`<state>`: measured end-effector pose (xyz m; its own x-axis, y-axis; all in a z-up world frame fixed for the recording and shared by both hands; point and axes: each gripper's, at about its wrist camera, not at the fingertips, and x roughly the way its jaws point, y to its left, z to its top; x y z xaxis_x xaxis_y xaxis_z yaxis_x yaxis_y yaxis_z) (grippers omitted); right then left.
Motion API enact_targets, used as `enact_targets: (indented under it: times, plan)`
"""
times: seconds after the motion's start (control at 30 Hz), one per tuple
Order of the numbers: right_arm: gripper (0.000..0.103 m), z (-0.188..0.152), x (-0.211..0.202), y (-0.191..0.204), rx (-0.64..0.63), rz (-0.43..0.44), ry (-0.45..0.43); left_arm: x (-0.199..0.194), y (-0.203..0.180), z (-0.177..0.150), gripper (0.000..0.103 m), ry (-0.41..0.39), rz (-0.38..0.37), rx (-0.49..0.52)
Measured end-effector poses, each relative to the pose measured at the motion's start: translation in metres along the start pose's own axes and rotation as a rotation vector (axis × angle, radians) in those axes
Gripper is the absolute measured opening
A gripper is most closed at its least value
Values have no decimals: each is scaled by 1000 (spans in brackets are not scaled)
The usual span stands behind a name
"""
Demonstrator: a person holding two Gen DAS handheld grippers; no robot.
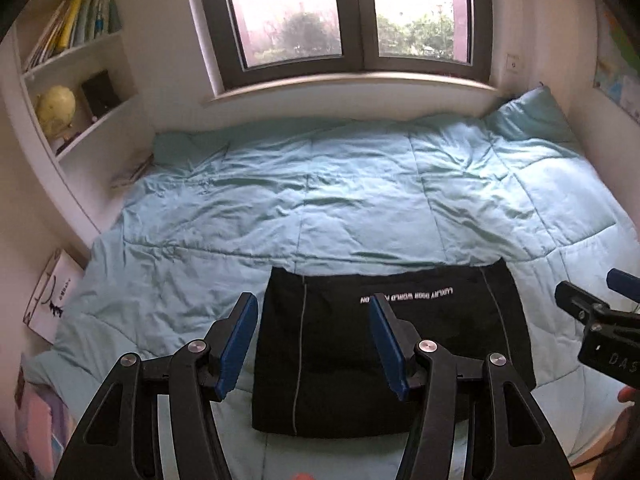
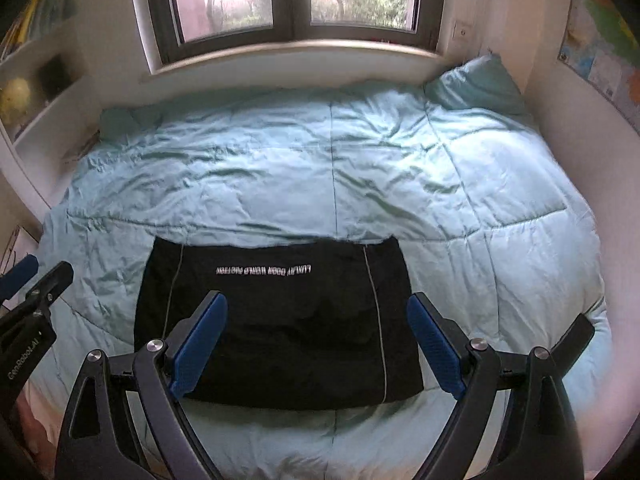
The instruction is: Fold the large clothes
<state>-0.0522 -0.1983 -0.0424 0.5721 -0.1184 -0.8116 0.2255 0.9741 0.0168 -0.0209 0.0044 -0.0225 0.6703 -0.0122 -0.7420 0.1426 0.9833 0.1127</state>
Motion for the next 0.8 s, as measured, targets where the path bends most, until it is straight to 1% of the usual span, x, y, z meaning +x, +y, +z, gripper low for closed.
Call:
enact_targets:
  times: [0.1, 0.3, 0.7, 0.8]
  plan:
    - [92, -5, 13, 0, 7, 0, 32, 13, 0, -5, 59, 45, -14, -13]
    - [92, -13, 31, -1, 5, -10, 79, 37, -4, -18, 59, 125, -3, -14]
    - [92, -22, 44, -1, 9, -12, 120, 55, -8, -30, 59, 181, -24, 37]
    - [92, -23, 45, 0, 6, -12, 122, 61, -3, -30, 59, 194, -10, 50]
